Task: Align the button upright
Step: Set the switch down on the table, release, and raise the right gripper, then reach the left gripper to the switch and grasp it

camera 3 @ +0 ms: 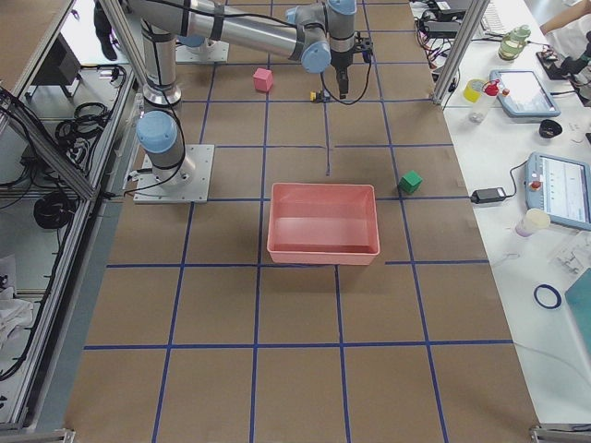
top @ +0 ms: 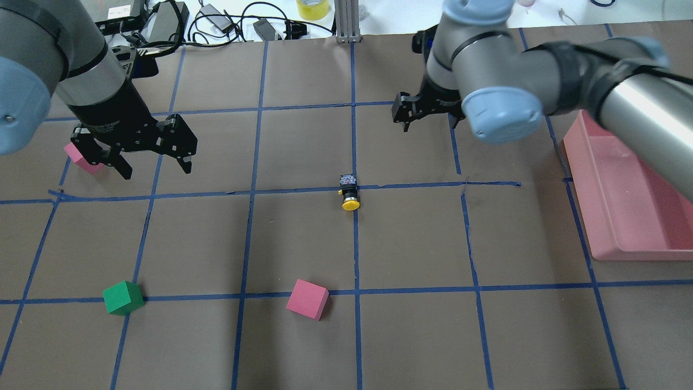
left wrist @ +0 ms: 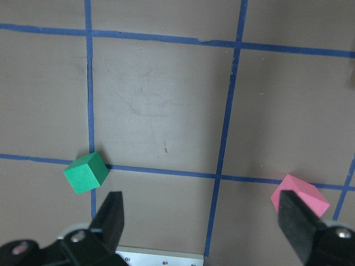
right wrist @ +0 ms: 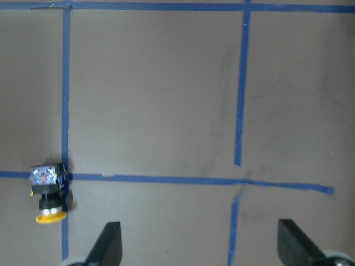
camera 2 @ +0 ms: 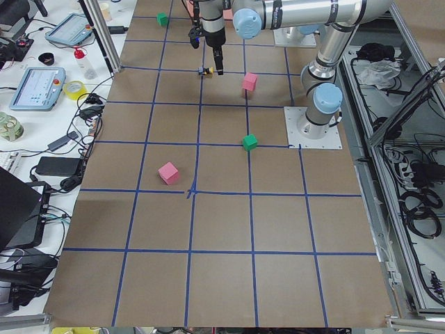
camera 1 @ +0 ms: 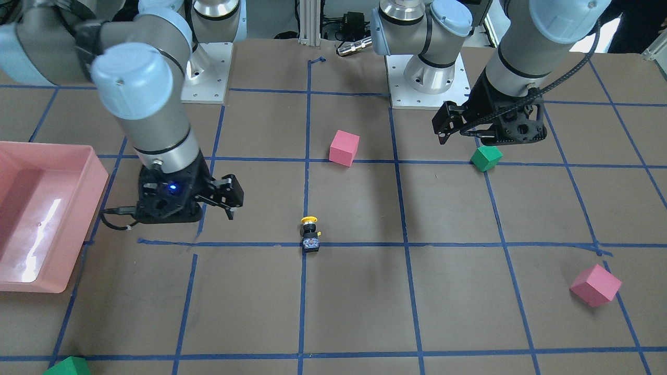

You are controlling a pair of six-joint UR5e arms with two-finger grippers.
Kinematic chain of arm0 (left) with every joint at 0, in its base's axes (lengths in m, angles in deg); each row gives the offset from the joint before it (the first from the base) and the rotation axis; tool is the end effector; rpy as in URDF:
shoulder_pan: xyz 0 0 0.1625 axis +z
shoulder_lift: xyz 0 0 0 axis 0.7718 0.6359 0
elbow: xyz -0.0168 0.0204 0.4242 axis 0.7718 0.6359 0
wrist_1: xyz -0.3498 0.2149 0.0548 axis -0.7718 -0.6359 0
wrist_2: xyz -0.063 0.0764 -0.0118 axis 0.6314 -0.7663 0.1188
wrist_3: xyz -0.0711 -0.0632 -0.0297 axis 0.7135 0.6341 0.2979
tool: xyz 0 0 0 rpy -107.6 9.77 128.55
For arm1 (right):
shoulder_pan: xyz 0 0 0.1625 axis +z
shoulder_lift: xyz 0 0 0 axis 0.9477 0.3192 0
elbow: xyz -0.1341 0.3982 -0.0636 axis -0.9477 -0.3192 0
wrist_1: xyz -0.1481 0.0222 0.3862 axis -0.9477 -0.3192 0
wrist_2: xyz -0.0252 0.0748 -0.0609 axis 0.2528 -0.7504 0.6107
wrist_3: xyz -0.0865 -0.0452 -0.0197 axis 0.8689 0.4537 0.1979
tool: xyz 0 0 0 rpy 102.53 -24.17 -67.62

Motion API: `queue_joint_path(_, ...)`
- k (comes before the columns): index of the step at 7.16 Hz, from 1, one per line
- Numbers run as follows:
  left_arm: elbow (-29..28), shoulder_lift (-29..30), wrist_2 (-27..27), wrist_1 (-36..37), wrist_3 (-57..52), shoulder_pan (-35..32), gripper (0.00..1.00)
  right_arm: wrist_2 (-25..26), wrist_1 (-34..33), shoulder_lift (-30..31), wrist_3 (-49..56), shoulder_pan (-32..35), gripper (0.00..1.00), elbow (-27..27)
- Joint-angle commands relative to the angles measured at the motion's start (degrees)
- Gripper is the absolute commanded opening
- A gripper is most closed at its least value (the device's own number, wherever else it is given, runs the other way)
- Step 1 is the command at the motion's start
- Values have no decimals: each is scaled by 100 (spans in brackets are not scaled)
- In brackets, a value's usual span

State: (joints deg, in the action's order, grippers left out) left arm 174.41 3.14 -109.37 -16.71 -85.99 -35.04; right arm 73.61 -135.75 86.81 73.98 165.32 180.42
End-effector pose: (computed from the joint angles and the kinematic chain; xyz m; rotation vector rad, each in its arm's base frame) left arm -0.0930 -0.4818 0.4376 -0.1420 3.1024 0.2035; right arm 0.1757 -0.5645 0.3946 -0.0498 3.1014 -0.1191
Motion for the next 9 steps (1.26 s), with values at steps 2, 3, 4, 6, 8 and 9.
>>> queue_joint_path(2,364,636,533,1636,180,-942,100,122,2461,816,270,-420,100,-1229)
queue_joint_path(3,540,857,777,2106,616,-1111,100,130,2517,1002,261,-412,100,-1230)
queue_joint_path(4,611,1050,849,2311,1003,-1269,100,165,2613,1029,261,-394,100,-1222)
queue_joint_path(6,630,1489,868,3047,1086,-1708,100,166,2614,1030,234,-202,100,-1169)
queue_joint_path(8,682,1894,868,3497,1086,-1964,100,166,2248,969,208,-78,100,-741)
queue_joint_path(9,769,2070,859,3708,1095,-2078,100,174,2027,1003,217,-78,100,-599)
